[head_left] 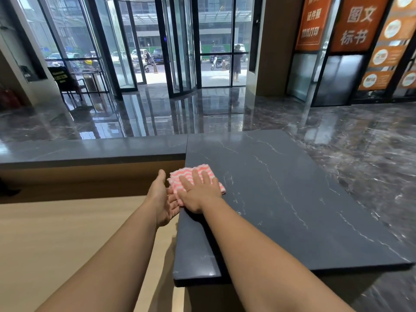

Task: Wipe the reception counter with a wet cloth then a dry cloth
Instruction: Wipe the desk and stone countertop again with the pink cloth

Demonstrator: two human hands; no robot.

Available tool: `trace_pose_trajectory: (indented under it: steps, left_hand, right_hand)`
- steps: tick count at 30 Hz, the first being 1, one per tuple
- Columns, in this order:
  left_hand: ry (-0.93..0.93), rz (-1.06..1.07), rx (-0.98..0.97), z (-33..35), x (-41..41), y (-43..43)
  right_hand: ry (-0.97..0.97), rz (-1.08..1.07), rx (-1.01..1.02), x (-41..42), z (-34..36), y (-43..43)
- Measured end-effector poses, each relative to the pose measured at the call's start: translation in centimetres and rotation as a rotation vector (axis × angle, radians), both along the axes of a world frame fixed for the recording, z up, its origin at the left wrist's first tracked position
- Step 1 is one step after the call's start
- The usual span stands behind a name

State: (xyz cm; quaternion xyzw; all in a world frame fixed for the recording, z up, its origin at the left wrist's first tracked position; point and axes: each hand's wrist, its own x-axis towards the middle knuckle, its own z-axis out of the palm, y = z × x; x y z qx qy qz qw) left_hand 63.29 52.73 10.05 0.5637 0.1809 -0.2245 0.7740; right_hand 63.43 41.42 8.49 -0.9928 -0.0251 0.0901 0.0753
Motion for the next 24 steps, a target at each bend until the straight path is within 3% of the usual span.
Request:
trace_pose_trajectory:
  steps: [13,19,24]
  left_hand:
    - [-0.055,-0.011,0.167,-1.4,-3.0,0.4]
    - [-0.013,0.041,0.022,-2.4,-4.1,1.6]
    - [-0.050,0.019,-0.060,-2.6,-5.9,1.8]
  right_hand:
    - [0.006,-0.483,-0.004,-4.0,0.1,-13.3]
    - [-0.014,-0.558,0.027,-4.4,-0.1,-9.2]
    - [-0.023,-0.391,-0.009,-5.2,-0.3,-1.4]
